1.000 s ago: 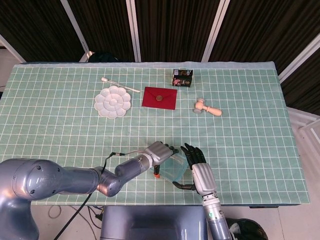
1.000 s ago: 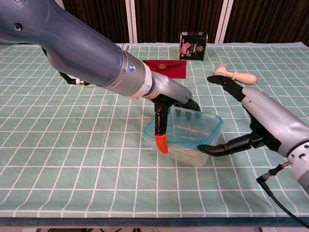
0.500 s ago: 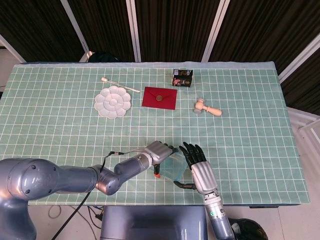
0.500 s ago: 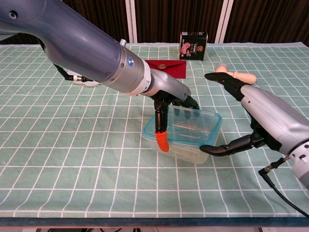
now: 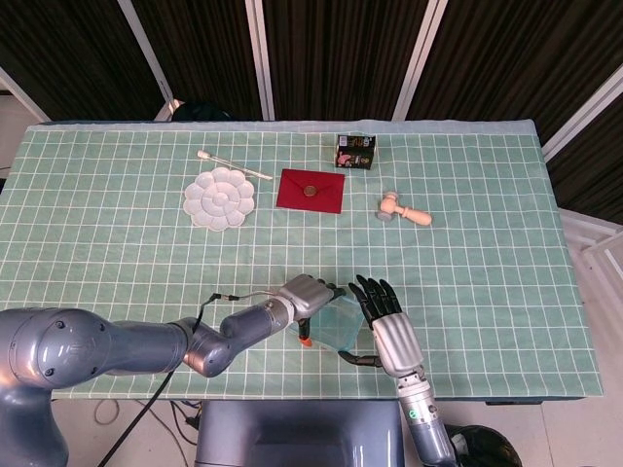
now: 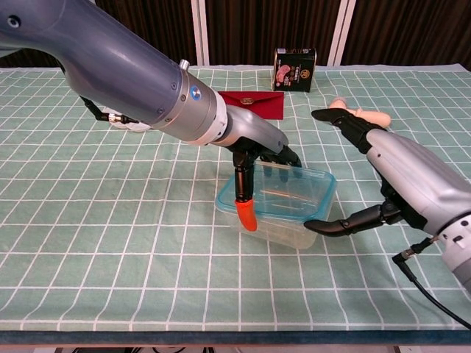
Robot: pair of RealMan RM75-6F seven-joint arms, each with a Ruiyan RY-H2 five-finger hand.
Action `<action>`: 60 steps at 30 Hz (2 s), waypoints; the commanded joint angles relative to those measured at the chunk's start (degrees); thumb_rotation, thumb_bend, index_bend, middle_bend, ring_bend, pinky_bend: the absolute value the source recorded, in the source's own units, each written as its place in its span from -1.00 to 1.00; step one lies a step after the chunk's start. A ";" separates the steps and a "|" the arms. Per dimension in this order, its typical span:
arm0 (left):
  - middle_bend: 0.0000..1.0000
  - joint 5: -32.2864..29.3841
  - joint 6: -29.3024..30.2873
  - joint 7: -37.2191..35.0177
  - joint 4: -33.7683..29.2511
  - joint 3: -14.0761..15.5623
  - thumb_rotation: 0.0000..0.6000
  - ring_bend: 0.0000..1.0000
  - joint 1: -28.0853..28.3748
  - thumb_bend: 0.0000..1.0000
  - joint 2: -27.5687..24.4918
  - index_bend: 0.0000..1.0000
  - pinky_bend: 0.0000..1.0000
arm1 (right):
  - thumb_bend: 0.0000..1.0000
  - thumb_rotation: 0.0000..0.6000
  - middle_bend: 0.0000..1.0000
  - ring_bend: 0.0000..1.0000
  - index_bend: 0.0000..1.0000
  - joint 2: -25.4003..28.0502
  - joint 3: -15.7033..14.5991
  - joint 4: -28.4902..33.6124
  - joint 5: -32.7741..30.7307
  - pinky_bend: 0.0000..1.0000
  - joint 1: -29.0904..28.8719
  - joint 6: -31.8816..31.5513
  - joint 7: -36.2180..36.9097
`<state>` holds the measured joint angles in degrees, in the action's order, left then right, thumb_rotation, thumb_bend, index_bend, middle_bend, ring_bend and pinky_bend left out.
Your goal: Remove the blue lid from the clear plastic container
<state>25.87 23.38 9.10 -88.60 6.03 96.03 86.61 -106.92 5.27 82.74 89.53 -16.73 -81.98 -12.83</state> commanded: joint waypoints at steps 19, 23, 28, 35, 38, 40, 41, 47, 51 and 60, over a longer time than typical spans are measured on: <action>-0.56 1.55 0.15 -1.53 0.26 0.83 1.00 -0.55 0.65 -0.59 0.15 -0.61 -0.28 | 0.00 1.00 -1.00 -1.00 -1.00 -0.82 0.85 -2.34 -0.28 -1.00 -1.28 0.91 0.46; -0.56 1.66 0.18 -1.80 0.28 0.95 1.00 -0.55 0.77 -0.59 0.23 -0.61 -0.28 | 0.14 1.00 -1.00 -1.00 -1.00 -0.78 1.01 -2.43 -0.51 -1.00 -1.45 1.08 0.59; -0.56 1.81 1.57 -2.18 0.20 0.38 1.00 -0.55 0.61 -0.59 0.70 -0.61 -0.28 | 0.14 1.00 -1.00 -1.00 -1.00 -0.88 1.52 -2.11 -0.72 -1.00 -1.90 1.28 0.28; -0.56 1.76 2.89 -1.92 -0.21 0.07 1.00 -0.55 0.55 -0.59 0.98 -0.61 -0.28 | 0.15 1.00 -1.00 -1.00 -1.00 -0.97 2.01 -1.94 -1.08 -1.00 -2.27 1.33 -0.30; -0.56 1.78 2.84 -1.71 -0.25 0.12 1.00 -0.55 0.58 -0.59 0.80 -0.61 -0.28 | 0.15 1.00 -1.00 -1.00 -1.00 -0.96 2.33 -1.89 -1.42 -1.00 -2.39 1.34 -0.30; -0.56 1.75 2.90 -1.55 -0.20 0.24 1.00 -0.55 0.59 -0.59 0.70 -0.61 -0.28 | 0.15 1.00 -1.00 -1.00 -1.00 -0.87 2.43 -1.83 -1.45 -1.00 -2.47 1.30 -0.32; -0.57 1.70 3.04 -1.49 -0.15 0.31 1.00 -0.56 0.56 -0.59 0.68 -0.62 -0.29 | 0.15 1.00 -1.00 -1.00 -1.00 -0.83 2.43 -1.78 -1.42 -1.00 -2.49 1.25 -0.31; -0.86 1.19 4.97 -0.59 -0.07 0.77 1.00 -0.81 0.42 -0.89 0.67 -0.89 -0.53 | 0.15 1.00 -1.00 -1.00 -0.93 -0.77 2.29 -1.66 -1.18 -1.00 -2.49 0.78 0.40; -1.00 0.25 7.28 0.70 -0.54 1.06 1.00 -0.96 0.49 -1.00 0.61 -1.00 -0.67 | 0.15 1.00 -1.00 -1.00 -0.56 -1.20 2.40 -1.46 -1.74 -1.00 -2.09 0.25 1.64; -1.00 -1.50 11.03 3.56 -1.82 0.92 1.00 -1.00 -0.16 -1.00 0.77 -1.00 -0.74 | 0.15 1.00 -0.94 -1.00 -0.26 -1.50 2.71 -0.17 -3.78 -1.00 -1.38 0.41 3.36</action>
<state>24.54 34.24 12.43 -90.28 6.97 96.00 87.34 -108.41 7.94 82.50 85.82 -18.16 -81.62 -9.52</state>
